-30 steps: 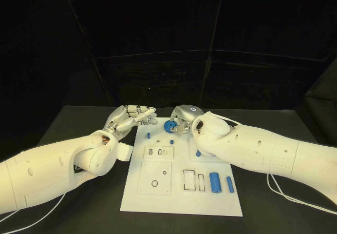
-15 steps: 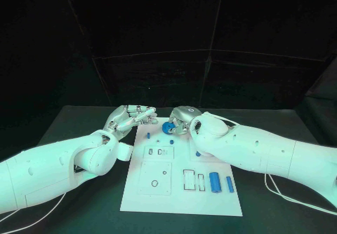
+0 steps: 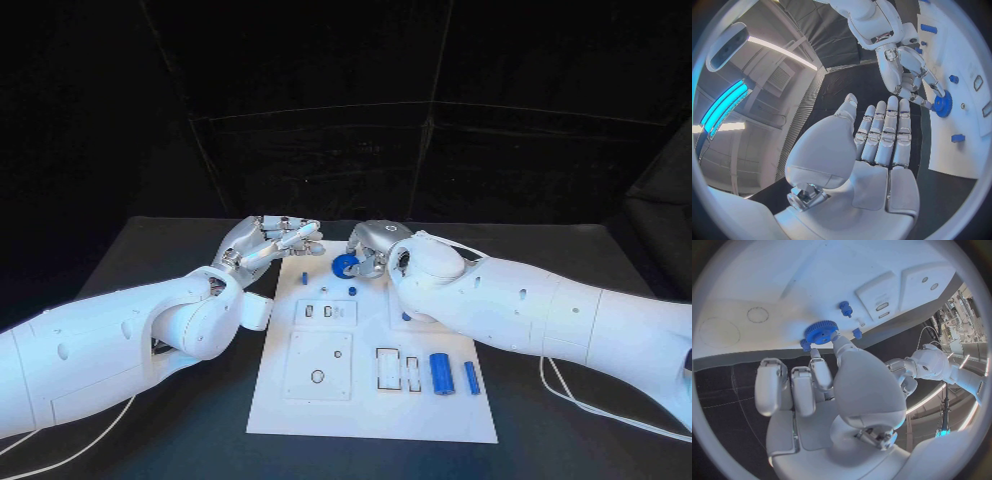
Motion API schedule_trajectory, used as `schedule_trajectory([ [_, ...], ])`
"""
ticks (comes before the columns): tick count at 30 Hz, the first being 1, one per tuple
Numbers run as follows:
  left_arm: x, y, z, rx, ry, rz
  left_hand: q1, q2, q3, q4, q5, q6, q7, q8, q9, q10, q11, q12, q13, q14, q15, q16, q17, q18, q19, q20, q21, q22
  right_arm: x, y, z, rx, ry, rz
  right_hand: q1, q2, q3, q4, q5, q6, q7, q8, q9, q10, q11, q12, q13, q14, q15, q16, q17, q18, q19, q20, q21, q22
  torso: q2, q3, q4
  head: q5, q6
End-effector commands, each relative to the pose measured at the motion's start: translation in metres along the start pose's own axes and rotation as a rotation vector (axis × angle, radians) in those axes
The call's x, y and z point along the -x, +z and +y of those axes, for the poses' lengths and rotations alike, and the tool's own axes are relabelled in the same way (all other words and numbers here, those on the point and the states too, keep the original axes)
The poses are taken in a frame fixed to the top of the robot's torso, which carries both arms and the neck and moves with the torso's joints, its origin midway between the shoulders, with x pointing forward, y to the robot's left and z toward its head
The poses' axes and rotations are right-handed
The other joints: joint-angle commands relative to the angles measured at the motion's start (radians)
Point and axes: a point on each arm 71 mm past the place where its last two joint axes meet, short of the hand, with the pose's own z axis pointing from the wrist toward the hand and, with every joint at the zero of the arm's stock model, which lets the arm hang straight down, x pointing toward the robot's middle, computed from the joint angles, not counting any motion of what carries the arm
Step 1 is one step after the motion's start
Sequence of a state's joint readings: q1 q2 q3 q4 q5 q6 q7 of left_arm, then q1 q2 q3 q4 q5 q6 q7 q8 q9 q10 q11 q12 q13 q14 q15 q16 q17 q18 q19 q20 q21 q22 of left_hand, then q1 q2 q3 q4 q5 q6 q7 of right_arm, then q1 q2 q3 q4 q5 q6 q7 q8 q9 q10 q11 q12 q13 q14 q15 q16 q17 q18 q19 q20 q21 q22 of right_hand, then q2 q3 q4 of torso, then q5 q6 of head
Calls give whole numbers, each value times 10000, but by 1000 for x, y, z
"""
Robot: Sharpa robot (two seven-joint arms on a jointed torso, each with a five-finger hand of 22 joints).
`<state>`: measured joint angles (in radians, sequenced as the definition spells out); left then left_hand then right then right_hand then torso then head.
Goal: Assemble the parts on the task board
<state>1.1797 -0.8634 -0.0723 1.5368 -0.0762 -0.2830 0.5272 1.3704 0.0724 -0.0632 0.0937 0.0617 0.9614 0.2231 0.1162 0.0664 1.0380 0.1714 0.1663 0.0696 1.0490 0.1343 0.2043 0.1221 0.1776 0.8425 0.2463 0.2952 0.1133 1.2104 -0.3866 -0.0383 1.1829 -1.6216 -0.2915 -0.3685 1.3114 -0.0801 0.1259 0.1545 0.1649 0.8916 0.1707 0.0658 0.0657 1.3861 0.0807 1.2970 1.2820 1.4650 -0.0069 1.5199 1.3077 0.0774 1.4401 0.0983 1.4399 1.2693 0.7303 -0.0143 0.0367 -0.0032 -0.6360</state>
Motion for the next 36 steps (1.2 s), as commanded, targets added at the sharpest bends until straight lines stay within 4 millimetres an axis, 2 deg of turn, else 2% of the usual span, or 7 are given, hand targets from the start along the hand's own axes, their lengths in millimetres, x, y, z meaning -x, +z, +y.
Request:
schedule_trajectory([
  [1, -2, 1, -1, -50, -46, 157, 54, 14, -24, -73, 1, 68, 30, -56, -12, 68, -5, -52, -15, 67, -14, -45, 7, 68, 83, 17, -49, -22, 1, -1, 0, -90, -39, 115, -99, -66, -44, 135, 149, -76, 2, 10, 27, -36, 2, -15, 21, 833, 91, 58, 1559, -178, -19, 76, 37, 0, -4, 6, -2, 6, 7],
  [15, 2, -1, -2, -52, -8, 83, 54, 14, -24, -73, 1, 68, 30, -56, -12, 68, -5, -52, -15, 67, -14, -45, 7, 68, 83, 17, -49, -22, 22, -32, -33, 972, 1846, -1666, 168, 111, 108, 127, 722, 207, -65, 150, 88, 87, -62, 167, 212, 828, 48, 51, 1544, -180, -8, 53, 58, 33, -13, 16, -64, -10, 66],
  [23, 5, -3, -2, -61, 32, 9, 52, 18, -27, -88, 2, 66, 34, -71, -13, 60, 0, -69, -18, 59, -9, -63, 6, 66, 81, 20, -61, -32, 36, -71, -100, 1407, 3471, -1747, 684, 48, 238, -282, 496, 219, -60, 124, 68, -96, -67, -55, 26, 821, 39, 43, 1547, -184, -24, 39, 58, 46, -26, 43, -198, -100, 167],
  [27, 5, -2, -2, -66, 29, 15, 52, 18, -27, -88, 2, 66, 34, -71, -13, 60, 0, -69, -18, 59, -9, -63, 6, 66, 81, 20, -61, -32, 40, -83, -127, 1287, 3719, -1821, 810, -31, 234, -405, 537, 211, -55, 112, 63, -103, -63, -65, 24, 828, 43, 56, 1583, -189, -20, 42, 68, 71, -35, 96, -269, -97, 163],
  [30, 4, -2, -2, -62, 18, 24, 52, 18, -27, -88, 2, 66, 34, -71, -13, 60, 0, -69, -18, 59, -9, -63, 6, 66, 81, 20, -61, -32, 41, -88, -143, 1085, 3733, -1778, 843, -73, 219, -449, 575, 203, -54, 105, 60, -108, -61, -74, 18, 836, 45, 71, 1619, -194, -11, 43, 79, 96, -17, 123, -259, -106, 179],
  [34, 3, 0, -1, -51, -27, 31, 52, 18, -27, -88, 2, 66, 34, -71, -13, 60, 0, -69, -18, 59, -9, -63, 6, 66, 81, 20, -61, -32, 37, -95, -166, 702, 3702, -1555, 891, -106, 212, -502, 620, 198, -53, 99, 58, -109, -61, -77, 19, 849, 46, 96, 1678, -200, 2, 44, 94, 129, -25, 76, -202, -196, 172],
  [36, 3, 0, -1, -48, -35, 28, 52, 18, -27, -88, 2, 66, 34, -71, -13, 60, 0, -69, -18, 59, -9, -63, 6, 66, 81, 20, -61, -32, 32, -97, -174, 541, 3705, -1405, 904, -114, 210, -516, 632, 197, -53, 98, 58, -105, -60, -72, 25, 852, 46, 102, 1690, -201, 5, 44, 97, 135, -27, 93, -196, -224, 140],
])
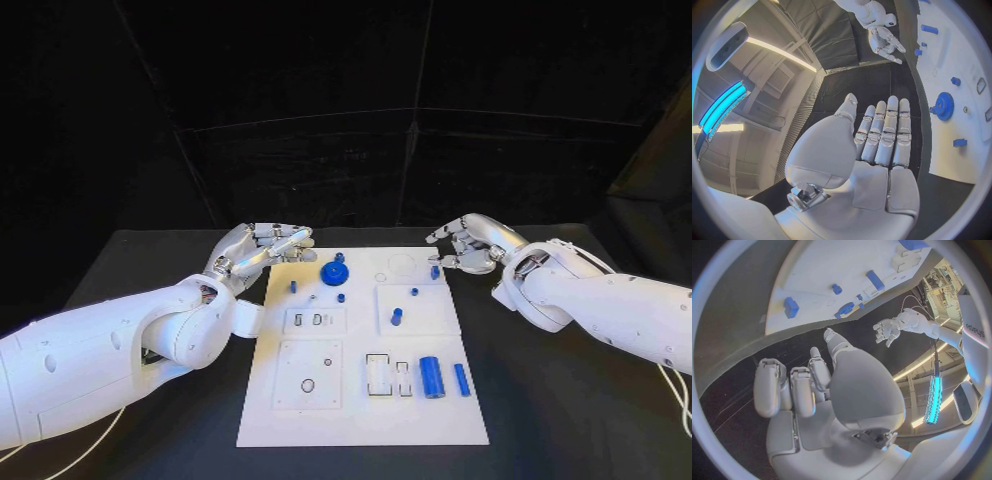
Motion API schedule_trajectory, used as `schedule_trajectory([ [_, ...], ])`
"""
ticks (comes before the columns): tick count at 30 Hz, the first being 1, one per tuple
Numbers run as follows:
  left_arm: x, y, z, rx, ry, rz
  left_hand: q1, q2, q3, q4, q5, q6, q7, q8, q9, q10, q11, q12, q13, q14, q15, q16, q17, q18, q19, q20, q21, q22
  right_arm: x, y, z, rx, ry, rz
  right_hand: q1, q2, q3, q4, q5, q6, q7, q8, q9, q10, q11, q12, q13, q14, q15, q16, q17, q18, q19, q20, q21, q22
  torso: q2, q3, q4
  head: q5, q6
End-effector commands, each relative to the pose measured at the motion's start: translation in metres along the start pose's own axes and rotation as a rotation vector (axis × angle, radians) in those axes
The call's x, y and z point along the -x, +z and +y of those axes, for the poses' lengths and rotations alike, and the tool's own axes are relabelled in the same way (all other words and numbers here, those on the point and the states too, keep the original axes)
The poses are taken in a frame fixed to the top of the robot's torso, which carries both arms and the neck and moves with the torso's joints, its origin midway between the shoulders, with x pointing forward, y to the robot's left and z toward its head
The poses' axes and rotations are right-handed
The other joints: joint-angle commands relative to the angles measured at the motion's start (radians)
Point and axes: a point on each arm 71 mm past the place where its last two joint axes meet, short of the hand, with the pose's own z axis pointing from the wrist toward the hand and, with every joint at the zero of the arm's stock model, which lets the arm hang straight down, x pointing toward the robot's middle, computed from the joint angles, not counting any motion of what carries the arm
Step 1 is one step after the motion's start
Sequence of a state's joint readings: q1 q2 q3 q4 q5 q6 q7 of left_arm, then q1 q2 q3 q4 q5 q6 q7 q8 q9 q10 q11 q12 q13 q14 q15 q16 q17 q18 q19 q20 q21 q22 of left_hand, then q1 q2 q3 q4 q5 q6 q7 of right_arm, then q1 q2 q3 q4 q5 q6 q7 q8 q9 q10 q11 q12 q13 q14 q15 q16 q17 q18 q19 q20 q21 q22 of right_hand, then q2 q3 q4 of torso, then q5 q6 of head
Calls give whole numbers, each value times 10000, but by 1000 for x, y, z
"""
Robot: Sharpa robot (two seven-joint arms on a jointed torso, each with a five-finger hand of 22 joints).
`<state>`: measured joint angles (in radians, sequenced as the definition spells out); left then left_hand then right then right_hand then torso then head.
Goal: Assemble the parts on the task board
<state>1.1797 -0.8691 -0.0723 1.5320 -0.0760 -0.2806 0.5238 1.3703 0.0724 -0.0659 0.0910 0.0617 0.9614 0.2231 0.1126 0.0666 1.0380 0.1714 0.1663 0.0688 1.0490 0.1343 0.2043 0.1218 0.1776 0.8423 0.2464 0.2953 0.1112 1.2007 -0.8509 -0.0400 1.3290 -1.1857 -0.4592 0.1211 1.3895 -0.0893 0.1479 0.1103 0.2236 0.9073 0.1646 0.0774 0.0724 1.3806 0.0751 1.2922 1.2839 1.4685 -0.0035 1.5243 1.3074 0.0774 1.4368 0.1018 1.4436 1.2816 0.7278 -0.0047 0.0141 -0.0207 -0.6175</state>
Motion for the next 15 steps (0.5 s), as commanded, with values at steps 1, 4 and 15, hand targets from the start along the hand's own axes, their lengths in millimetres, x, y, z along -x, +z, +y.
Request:
schedule_trajectory([
  [1, -1, 1, -1, -90, -75, 97, 52, 18, 0, -61, 2, 66, 34, -36, -15, 61, 0, -69, -10, 59, -9, -63, 9, 67, 83, 18, -61, -11, -4, -4, -8, 176, 465, 317, 127, -24, -11, -78, 48, 40, 8, -19, -10, -49, -4, -22, 7, 816, 12, 59, 1696, -201, 38, 9, 61, 14, -1, -3, 33, -63, -44],
  [4, 0, 2, 0, -86, -69, 78, 52, 18, 0, -61, 2, 66, 34, -36, -15, 61, 0, -69, -10, 59, -9, -63, 9, 67, 83, 18, -61, -11, -9, -7, -17, -34, 478, 537, 132, -29, -13, -85, 52, 39, 8, -20, -10, -47, -4, -19, 10, 819, 12, 64, 1708, -203, 43, 10, 65, 25, 6, 14, 26, -56, -56],
  [15, 1, 4, 1, -78, -48, 36, 59, 24, 2, -77, 4, 71, 29, -43, -15, 63, -1, -78, -11, 60, -8, -73, 10, 67, 84, 19, -68, -18, -23, -10, -34, -411, 509, 1005, 143, -34, -14, -97, 62, 35, 9, -23, -11, -53, -4, -28, 2, 821, 12, 68, 1716, -202, 40, 10, 63, 19, 4, -30, 36, -63, -92],
])
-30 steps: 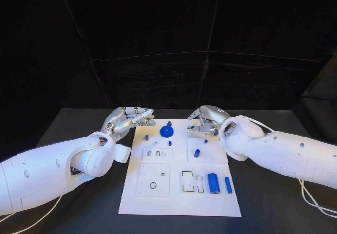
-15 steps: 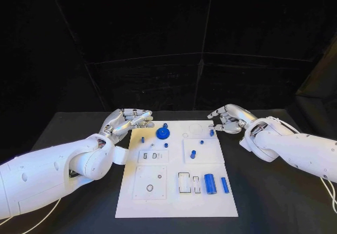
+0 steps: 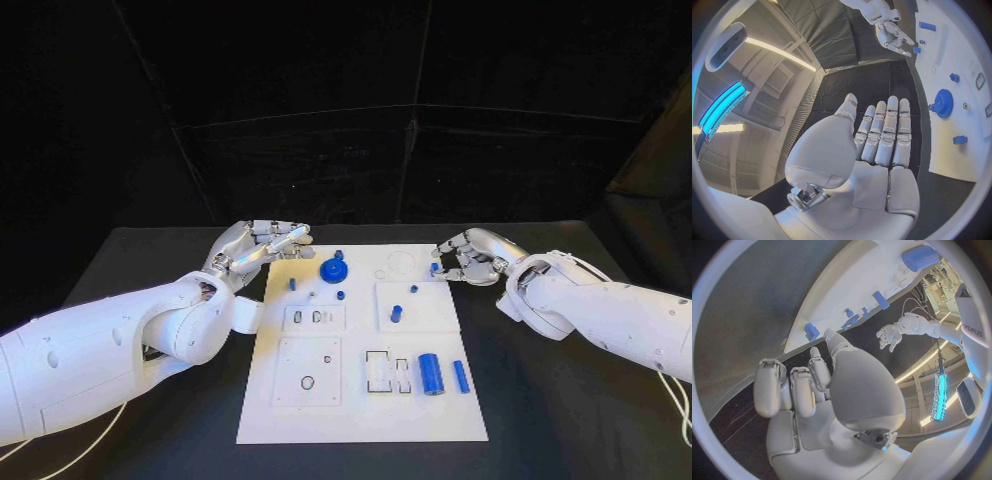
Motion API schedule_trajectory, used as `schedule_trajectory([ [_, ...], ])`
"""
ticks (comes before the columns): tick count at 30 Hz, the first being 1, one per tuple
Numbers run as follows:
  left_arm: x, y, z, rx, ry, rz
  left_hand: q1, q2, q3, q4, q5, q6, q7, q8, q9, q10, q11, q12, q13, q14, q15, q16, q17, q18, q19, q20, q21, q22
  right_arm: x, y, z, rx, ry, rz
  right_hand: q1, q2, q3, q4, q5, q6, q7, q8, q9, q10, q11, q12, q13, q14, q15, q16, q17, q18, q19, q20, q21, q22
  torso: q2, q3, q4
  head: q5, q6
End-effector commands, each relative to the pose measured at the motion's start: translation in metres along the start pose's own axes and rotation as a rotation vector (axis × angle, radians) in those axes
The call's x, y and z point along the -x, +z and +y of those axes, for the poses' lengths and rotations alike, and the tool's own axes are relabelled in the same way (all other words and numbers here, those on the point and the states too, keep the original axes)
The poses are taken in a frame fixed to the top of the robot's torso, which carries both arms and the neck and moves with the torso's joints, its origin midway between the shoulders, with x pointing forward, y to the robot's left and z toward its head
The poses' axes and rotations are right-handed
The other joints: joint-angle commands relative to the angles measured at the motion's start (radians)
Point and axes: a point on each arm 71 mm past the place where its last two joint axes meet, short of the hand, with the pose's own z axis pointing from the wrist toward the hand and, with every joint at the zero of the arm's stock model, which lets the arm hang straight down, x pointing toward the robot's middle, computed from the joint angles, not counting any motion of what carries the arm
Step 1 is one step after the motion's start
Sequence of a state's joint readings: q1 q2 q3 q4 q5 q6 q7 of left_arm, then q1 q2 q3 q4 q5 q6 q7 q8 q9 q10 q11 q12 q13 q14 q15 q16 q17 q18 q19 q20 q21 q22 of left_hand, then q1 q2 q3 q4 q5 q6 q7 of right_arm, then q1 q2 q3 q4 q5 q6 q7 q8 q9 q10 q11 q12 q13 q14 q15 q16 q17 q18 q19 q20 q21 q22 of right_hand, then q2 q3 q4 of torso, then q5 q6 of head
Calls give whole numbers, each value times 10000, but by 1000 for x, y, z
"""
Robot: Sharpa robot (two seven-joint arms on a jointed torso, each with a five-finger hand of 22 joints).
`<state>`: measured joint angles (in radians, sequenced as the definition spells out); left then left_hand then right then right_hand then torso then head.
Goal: Assemble the parts on the task board
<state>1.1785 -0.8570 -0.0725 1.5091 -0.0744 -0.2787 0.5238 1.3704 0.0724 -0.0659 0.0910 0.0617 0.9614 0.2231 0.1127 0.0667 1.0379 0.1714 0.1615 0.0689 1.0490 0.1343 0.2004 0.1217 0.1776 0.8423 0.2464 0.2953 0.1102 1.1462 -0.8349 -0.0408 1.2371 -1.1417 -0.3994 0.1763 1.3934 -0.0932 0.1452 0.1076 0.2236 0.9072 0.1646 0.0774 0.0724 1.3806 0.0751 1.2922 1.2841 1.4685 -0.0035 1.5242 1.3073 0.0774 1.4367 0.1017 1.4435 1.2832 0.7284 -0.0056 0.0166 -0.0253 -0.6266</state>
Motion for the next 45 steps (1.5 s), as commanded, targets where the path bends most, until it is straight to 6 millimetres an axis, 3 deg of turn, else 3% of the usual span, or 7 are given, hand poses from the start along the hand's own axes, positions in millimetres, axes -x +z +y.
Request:
schedule_trajectory([
  [1, -1, 1, -1, -100, -83, 112, 59, 24, 2, -78, 4, 71, 29, -44, -15, 63, -1, -30, -12, 60, -8, -34, 11, 67, 84, 19, -68, -8, -2, 0, -2, 88, 145, 307, 105, 3, 12, -72, 62, 33, 10, -24, -12, -53, -3, -28, 1, 823, 12, 71, 1724, -202, 41, 11, 64, 5, 0, -23, 9, 3, 0],
  [11, -1, 2, 0, -92, -78, 105, 59, 24, 2, -78, 4, 71, 29, -44, -15, 63, -1, -30, -12, 60, -8, -34, 11, 67, 84, 19, -68, -8, -3, 1, -9, -123, 92, 354, 103, 5, 9, -74, 64, 25, 12, -29, -14, -46, -1, -17, 12, 827, 13, 79, 1742, -204, 46, 11, 70, 17, -11, -24, 2, 7, -25],
  [34, -1, 3, 0, -108, -61, 78, 64, 30, 2, -98, 4, 78, 29, -56, -15, 67, -1, -42, -13, 63, -8, -46, 12, 68, 88, 20, -77, -18, -9, 11, -7, -174, 139, 515, 126, 347, 134, -144, 21, 442, -29, 153, 46, 67, -38, 121, 156, 839, -8, 104, 1801, -211, 66, -2, 100, 69, -12, -23, -5, 112, -125],
  [45, -1, 3, 0, -98, -56, 70, 64, 30, 2, -98, 4, 78, 29, -56, -15, 67, -1, -42, -13, 63, -8, -46, 12, 68, 88, 20, -77, -18, -10, 11, -8, -242, 163, 570, 189, 540, 314, -286, -4, 1165, -241, 480, 152, 137, -212, 205, 253, 842, -142, 109, 1821, -208, 65, -104, 105, 74, -13, -21, -1, 88, -158],
])
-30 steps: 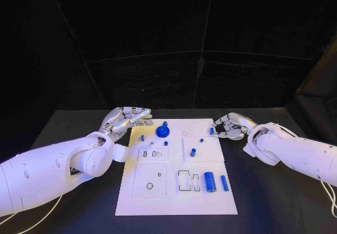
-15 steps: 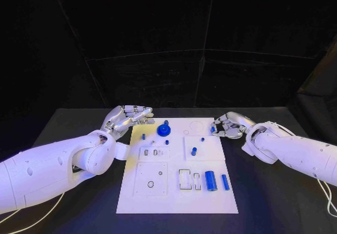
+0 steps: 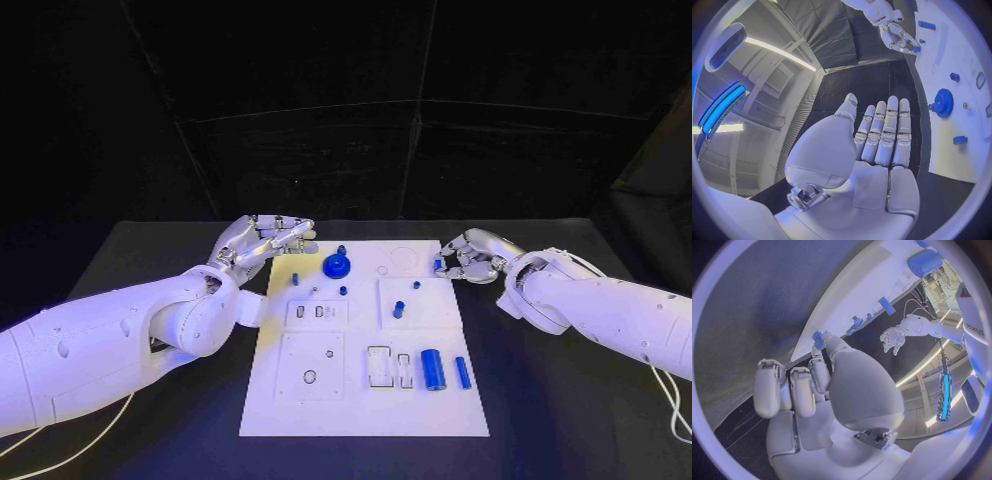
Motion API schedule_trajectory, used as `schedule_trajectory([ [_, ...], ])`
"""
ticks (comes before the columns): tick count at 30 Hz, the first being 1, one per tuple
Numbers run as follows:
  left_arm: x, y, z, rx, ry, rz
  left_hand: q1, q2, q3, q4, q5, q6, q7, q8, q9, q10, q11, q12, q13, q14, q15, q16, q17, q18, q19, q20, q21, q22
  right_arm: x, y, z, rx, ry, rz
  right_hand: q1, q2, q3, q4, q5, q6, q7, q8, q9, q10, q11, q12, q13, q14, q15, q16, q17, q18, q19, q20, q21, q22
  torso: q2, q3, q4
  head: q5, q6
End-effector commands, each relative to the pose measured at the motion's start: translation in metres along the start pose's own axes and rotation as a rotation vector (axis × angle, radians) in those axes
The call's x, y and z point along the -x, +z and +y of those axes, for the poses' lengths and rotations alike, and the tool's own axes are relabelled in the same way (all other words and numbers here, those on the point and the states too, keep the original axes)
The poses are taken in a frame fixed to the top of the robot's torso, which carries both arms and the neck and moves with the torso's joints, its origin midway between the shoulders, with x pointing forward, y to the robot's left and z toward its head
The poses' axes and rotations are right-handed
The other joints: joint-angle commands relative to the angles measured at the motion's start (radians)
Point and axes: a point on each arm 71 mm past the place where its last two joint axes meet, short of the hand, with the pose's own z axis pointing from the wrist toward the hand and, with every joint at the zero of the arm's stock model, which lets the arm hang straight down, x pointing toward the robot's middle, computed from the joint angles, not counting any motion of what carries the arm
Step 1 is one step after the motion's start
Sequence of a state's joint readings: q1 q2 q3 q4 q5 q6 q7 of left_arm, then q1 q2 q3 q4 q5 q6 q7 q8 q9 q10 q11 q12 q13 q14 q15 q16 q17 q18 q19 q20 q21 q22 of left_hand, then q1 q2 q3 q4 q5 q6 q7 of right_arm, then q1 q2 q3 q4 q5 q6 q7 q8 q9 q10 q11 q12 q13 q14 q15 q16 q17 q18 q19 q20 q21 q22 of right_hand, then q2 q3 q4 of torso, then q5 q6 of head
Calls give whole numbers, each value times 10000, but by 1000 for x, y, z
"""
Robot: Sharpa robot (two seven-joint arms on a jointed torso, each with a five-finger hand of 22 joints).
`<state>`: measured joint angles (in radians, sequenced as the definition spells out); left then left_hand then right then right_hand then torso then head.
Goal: Assemble the parts on the task board
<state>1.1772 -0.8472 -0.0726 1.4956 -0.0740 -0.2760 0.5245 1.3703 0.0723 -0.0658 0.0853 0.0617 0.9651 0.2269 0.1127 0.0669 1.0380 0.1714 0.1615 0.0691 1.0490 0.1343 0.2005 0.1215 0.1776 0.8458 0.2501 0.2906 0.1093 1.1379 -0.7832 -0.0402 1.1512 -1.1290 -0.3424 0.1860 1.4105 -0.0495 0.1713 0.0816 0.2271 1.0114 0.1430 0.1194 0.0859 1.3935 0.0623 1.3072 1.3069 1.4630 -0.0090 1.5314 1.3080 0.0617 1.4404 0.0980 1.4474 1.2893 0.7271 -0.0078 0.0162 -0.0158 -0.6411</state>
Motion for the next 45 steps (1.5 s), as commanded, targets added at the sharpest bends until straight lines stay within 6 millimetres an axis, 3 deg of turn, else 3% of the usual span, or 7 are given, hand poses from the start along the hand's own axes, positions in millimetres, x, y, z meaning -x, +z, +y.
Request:
schedule_trajectory([
  [1, -1, 1, -1, -106, -59, 78, 64, 30, 1, -42, 4, 40, -9, -56, -16, 67, -1, -42, -15, 63, -8, -46, 14, 67, 52, -17, -30, -9, -1, 1, 1, 30, 68, 101, 36, 135, 86, -48, -57, 202, -55, 95, 32, 20, -109, 67, 37, 899, -107, 41, 1822, -51, 28, -84, 66, 13, 2, 2, 4, -7, -15],
  [9, -1, 1, -1, -104, -57, 74, 64, 30, 1, -42, 4, 40, -9, -56, -16, 67, -1, -42, -15, 63, -8, -46, 14, 67, 52, -17, -30, -9, 1, 2, 3, -100, 289, -337, 51, 294, 247, -120, -148, 413, -145, 170, 70, 120, -193, 174, 152, 905, -189, 50, 1849, -61, 52, -169, 87, 62, -3, -1, 11, -30, -69],
  [19, 0, 0, -2, -103, -49, 56, 64, 30, 1, -42, 4, 40, -9, -56, -16, 67, -1, -42, -15, 63, -8, -46, 14, 67, 52, -17, -30, -9, 7, -2, 7, -607, 788, -1534, 74, 509, 479, -207, -18, 548, -220, 213, 121, 213, -261, 279, 265, 907, -250, 50, 1854, -60, 52, -231, 84, 55, -21, -6, 17, 0, -46],
  [25, 1, -1, -2, -94, -43, 13, 64, 30, 1, -42, 4, 40, -9, -56, -16, 67, -1, -42, -15, 63, -8, -46, 14, 67, 52, -17, -30, -9, 5, -8, 22, -534, 1137, -1601, 44, 534, 579, -255, 100, 499, -205, 169, 124, 212, -258, 269, 266, 907, -260, 48, 1853, -63, 57, -250, 87, 62, -65, -31, -2, 31, -15],
  [35, 3, -2, -2, -45, -163, -89, 69, 43, 5, -62, 4, 48, -6, -67, -16, 73, -1, -54, -15, 69, -8, -58, 16, 68, 58, -16, -39, -19, -10, -13, 74, -1298, 985, -1211, 62, 578, 799, -380, 175, 498, -205, 136, 146, 156, -259, 179, 199, 892, -261, 16, 1791, -59, 48, -257, 75, 41, -226, -130, 5, 70, -77],
  [42, 3, -2, -1, 75, -353, -62, 121, 60, 26, -132, 7, 56, -10, -93, -16, 82, -4, -79, -17, 77, -9, -83, 18, 69, 68, -16, -56, -38, -34, -7, 126, -705, 771, -529, 42, 564, 823, -390, 163, 515, -205, 140, 154, 166, -258, 191, 213, 893, -261, 16, 1792, -58, 45, -258, 72, 35, -368, -211, 18, 189, -198],
  [45, 2, -1, -1, 104, -410, -30, 137, 68, 34, -153, 8, 59, -11, -101, -16, 85, -4, -87, -17, 80, -9, -90, 19, 70, 72, -16, -60, -44, -46, -3, 147, -259, 482, -222, 10, 538, 853, -406, 117, 532, -207, 141, 163, 170, -260, 191, 216, 895, -261, 20, 1803, -57, 43, -258, 69, 30, -413, -238, 59, 233, -241],
])
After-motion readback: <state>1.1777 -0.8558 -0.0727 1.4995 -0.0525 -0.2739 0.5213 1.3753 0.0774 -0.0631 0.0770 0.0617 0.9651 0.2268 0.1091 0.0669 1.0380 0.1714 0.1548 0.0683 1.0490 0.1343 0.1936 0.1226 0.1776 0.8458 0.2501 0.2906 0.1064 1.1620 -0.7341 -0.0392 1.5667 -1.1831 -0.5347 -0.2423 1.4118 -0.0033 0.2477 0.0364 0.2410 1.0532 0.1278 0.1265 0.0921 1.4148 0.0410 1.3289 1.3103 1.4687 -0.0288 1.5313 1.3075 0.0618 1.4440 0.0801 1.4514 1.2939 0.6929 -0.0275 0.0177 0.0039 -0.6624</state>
